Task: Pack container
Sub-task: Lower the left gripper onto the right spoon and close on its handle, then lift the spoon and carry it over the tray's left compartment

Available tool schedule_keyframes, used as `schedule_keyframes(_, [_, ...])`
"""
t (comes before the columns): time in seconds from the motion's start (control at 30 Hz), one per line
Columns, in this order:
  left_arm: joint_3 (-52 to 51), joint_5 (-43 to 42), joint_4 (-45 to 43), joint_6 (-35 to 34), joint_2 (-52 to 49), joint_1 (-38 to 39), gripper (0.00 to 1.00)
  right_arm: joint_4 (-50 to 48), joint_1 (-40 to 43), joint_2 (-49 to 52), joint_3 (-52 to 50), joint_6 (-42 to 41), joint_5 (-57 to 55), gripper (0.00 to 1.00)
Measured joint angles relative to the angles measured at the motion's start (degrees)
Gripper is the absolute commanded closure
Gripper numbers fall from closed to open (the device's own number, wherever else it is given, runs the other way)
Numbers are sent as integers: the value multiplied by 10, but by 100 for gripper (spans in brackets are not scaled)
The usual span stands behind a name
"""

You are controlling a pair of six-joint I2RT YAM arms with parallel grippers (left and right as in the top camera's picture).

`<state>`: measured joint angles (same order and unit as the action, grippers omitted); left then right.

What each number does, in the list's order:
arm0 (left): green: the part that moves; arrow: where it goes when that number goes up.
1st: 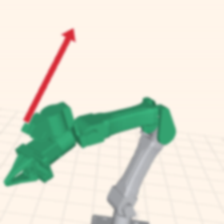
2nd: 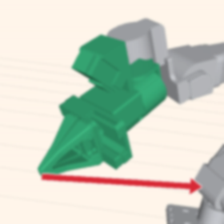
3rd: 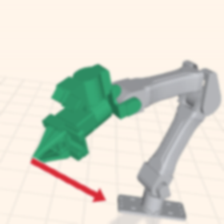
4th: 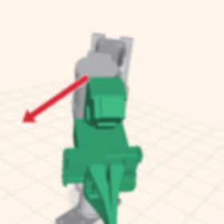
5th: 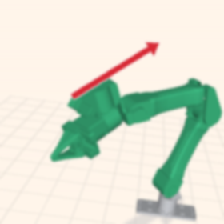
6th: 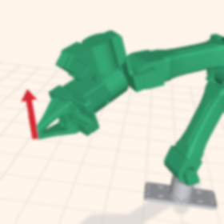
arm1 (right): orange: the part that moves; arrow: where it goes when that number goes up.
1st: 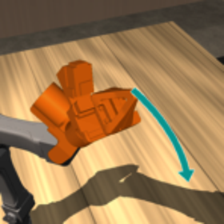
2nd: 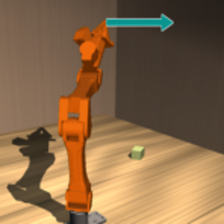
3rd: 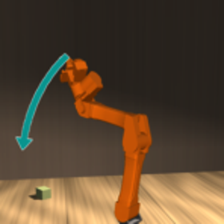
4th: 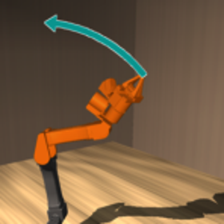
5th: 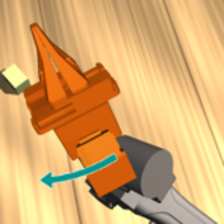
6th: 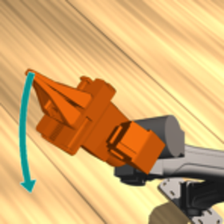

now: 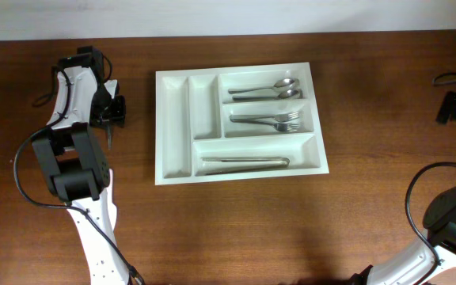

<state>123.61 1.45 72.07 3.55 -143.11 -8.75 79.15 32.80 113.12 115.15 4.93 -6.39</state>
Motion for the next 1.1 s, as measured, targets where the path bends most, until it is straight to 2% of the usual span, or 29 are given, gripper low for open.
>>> schedule_keyframes(0.23, [0,0,-7,-1,0,0,75,0,0,0,0,0,0,1])
schedule_keyframes(0.3, [0,0,-7,-2,0,0,82,0,0,0,0,0,0,1])
schedule_keyframes(0.47, [0,0,-8,-1,0,0,87,0,0,0,0,0,0,1])
schedule_keyframes(0.6, [0,0,-8,-2,0,0,98,0,0,0,0,0,0,1])
schedule_keyframes(0.97, [0,0,-7,-1,0,0,98,0,0,0,0,0,0,1])
schedule_keyframes(1.1, [3,0,21,-1,0,0,98,0,0,0,0,0,0,1])
